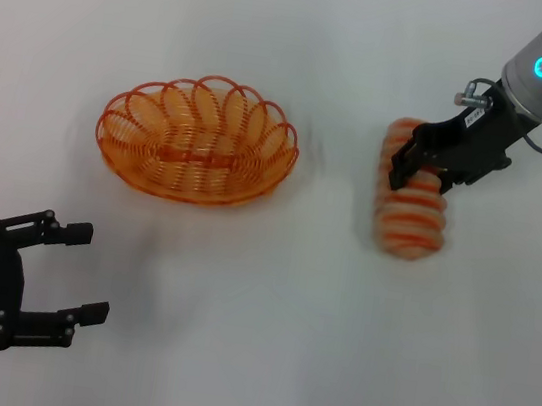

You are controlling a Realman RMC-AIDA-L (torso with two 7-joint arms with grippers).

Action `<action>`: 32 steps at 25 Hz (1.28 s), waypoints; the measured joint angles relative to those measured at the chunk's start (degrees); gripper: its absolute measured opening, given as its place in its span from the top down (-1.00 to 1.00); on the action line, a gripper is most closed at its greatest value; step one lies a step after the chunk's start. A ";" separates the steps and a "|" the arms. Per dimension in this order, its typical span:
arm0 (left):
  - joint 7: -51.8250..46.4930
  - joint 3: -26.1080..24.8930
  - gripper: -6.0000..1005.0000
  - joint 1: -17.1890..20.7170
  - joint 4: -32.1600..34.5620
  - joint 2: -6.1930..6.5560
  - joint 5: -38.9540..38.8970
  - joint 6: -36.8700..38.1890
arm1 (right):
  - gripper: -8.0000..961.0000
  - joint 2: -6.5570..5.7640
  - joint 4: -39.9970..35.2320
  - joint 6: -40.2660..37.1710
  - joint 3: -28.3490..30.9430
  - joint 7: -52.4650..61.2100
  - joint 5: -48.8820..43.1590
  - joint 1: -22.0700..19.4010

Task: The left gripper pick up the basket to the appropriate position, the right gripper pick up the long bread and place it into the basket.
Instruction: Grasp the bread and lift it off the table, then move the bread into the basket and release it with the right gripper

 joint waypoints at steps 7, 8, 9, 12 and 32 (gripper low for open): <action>0.09 -0.10 -0.68 -0.43 -1.91 0.00 -0.14 -0.61 | -0.17 0.39 -7.11 1.19 -0.14 -10.06 7.17 -3.23; 0.08 -0.14 -0.68 -0.50 -2.17 0.00 -0.20 -0.72 | -0.15 0.37 -7.46 1.44 -0.16 -11.81 8.86 -3.52; 0.08 -0.23 -0.68 -0.55 -2.45 0.02 -0.30 -0.80 | -0.13 0.30 -7.79 1.73 -0.18 -14.09 10.35 -3.81; 0.09 -0.37 -0.68 -0.84 -3.14 0.07 -0.76 -0.95 | -0.08 0.11 -8.98 2.76 -0.07 -20.76 12.60 -3.83; 0.09 -1.23 -0.67 -1.01 -6.45 0.18 -0.24 -7.05 | 0.18 1.12 -14.35 -1.04 -11.71 -48.36 22.62 3.64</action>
